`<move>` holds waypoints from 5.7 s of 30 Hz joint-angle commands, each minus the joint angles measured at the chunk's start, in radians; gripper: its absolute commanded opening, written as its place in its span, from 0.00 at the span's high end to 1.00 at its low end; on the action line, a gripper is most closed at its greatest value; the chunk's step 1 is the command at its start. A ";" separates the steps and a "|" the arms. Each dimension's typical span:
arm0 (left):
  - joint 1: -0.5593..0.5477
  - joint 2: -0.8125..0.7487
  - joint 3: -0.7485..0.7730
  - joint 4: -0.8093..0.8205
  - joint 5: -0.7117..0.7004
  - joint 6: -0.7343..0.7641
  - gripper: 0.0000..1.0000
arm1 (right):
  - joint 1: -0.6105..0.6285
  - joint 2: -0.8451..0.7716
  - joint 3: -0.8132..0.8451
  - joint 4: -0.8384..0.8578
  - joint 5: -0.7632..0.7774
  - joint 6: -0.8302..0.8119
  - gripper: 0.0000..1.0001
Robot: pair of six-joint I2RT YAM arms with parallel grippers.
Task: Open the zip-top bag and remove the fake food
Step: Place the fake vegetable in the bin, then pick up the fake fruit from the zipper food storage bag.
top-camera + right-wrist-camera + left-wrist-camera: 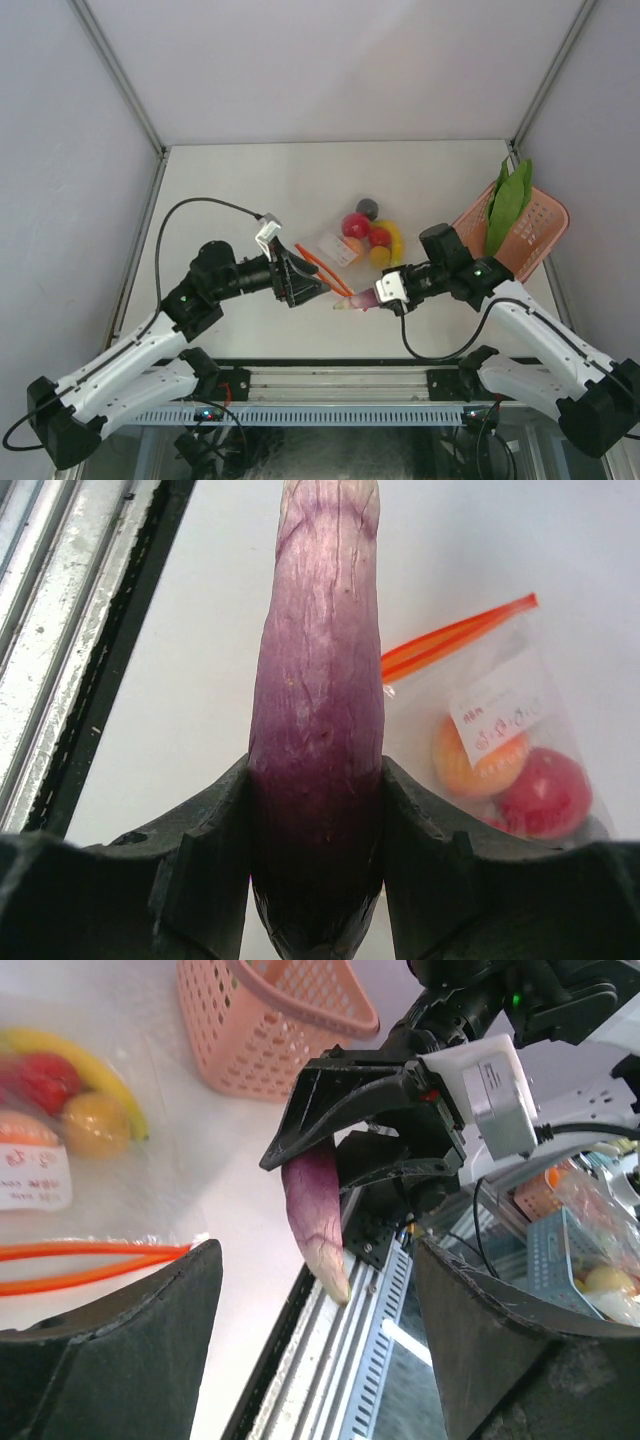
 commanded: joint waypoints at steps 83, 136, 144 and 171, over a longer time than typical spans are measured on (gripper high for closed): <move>0.020 -0.290 -0.536 0.429 -0.335 -0.184 0.00 | -1.018 0.008 -0.077 0.769 0.833 1.515 0.74; 0.021 -0.291 -0.578 0.465 -0.340 -0.263 0.00 | -1.007 0.035 -0.061 0.739 0.810 1.576 0.30; 0.021 -0.226 -0.581 0.487 -0.360 -0.293 0.00 | -0.992 -0.037 -0.060 0.732 0.609 1.469 0.29; 0.021 -0.157 -0.591 0.511 -0.377 -0.316 0.09 | -0.941 -0.125 -0.061 0.653 -0.256 1.083 0.27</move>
